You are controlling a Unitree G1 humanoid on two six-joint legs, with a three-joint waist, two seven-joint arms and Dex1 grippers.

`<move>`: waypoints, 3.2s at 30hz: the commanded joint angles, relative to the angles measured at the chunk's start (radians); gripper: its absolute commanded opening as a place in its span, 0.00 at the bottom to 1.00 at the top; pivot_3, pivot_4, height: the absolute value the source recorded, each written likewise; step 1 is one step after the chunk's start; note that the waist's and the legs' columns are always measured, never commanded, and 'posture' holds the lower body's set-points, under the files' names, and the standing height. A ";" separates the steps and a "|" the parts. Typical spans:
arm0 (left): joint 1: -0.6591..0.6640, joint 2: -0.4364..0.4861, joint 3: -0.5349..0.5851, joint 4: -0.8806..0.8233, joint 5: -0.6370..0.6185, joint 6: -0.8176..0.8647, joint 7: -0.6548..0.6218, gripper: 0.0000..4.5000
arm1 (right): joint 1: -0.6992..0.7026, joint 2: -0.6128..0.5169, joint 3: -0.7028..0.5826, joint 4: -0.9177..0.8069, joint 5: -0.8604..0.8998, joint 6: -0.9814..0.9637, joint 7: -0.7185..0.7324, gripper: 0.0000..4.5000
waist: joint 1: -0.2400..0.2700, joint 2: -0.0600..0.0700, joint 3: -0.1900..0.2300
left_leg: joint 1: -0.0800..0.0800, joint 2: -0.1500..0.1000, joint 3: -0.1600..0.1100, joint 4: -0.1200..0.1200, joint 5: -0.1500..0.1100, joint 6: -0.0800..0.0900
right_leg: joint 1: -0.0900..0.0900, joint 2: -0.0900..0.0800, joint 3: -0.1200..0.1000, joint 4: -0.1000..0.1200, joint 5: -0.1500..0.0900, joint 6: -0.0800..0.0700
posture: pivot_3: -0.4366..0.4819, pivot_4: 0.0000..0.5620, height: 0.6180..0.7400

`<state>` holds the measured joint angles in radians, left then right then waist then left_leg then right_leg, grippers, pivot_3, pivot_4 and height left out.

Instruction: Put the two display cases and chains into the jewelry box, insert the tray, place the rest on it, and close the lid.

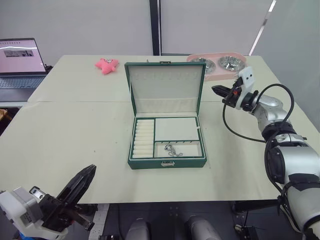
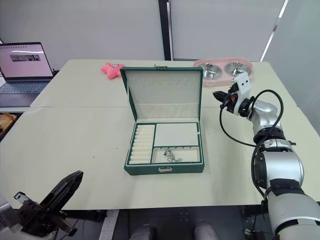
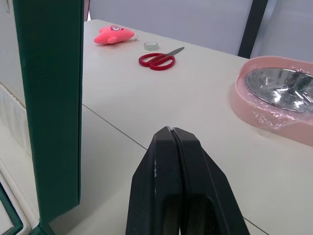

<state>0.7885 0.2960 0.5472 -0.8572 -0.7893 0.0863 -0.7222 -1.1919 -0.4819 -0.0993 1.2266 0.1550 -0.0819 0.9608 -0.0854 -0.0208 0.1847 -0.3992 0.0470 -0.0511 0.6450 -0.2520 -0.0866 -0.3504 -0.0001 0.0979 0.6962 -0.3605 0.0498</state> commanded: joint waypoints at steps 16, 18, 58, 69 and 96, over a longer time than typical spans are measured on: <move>0.011 0.007 -0.047 -0.026 0.040 -0.060 0.017 0.00 | -0.075 0.023 -0.041 0.022 -0.017 -0.023 0.016 0.00 | -0.001 0.002 0.001 | 0.000 0.000 0.000 0.000 0.000 0.000 | 0.000 0.000 0.000 0.000 0.000 0.000 | 0.48 0.27 1.00; 0.005 0.007 -0.047 -0.026 0.043 -0.065 0.016 0.00 | -0.076 0.023 -0.042 0.023 -0.018 -0.025 0.014 0.00 | -0.001 0.002 0.001 | 0.000 0.000 0.000 0.000 0.000 0.000 | 0.000 0.000 0.000 0.000 0.000 0.000 | 0.48 0.27 1.00; -0.049 0.042 -0.060 0.027 0.041 -0.050 0.039 0.00 | 0.165 -0.087 0.118 -0.417 0.033 0.383 0.633 0.00 | -0.004 0.004 0.002 | 0.000 0.000 0.000 0.000 0.000 0.000 | 0.000 0.000 0.000 0.001 0.000 0.000 | 0.48 0.27 1.00; -0.171 0.277 0.107 0.243 -0.087 0.197 0.135 0.19 | 0.431 -0.242 -0.061 -0.703 0.132 0.475 0.407 0.29 | 0.013 0.004 0.002 | 0.000 -0.001 -0.003 0.000 0.000 0.000 | 0.001 0.000 -0.002 0.001 0.000 0.000 | 0.48 0.27 1.00; -0.700 0.451 0.019 0.926 0.219 0.171 -0.023 1.00 | 1.036 -0.235 -0.299 -0.981 0.237 0.307 0.051 1.00 | 0.023 0.004 0.002 | 0.001 0.000 -0.002 0.000 0.000 0.000 | 0.001 0.001 -0.002 0.002 0.000 0.000 | 0.48 0.27 1.00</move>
<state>0.1003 0.7255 0.5533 0.0735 -0.5796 0.2725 -0.7362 -0.1636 -0.6992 -0.3732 0.2806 0.3693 0.2440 1.0189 -0.0628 -0.0171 0.1870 -0.3987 0.0472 -0.0527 0.6453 -0.2519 -0.0867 -0.3498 0.0007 0.0962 0.6980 -0.3605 0.0498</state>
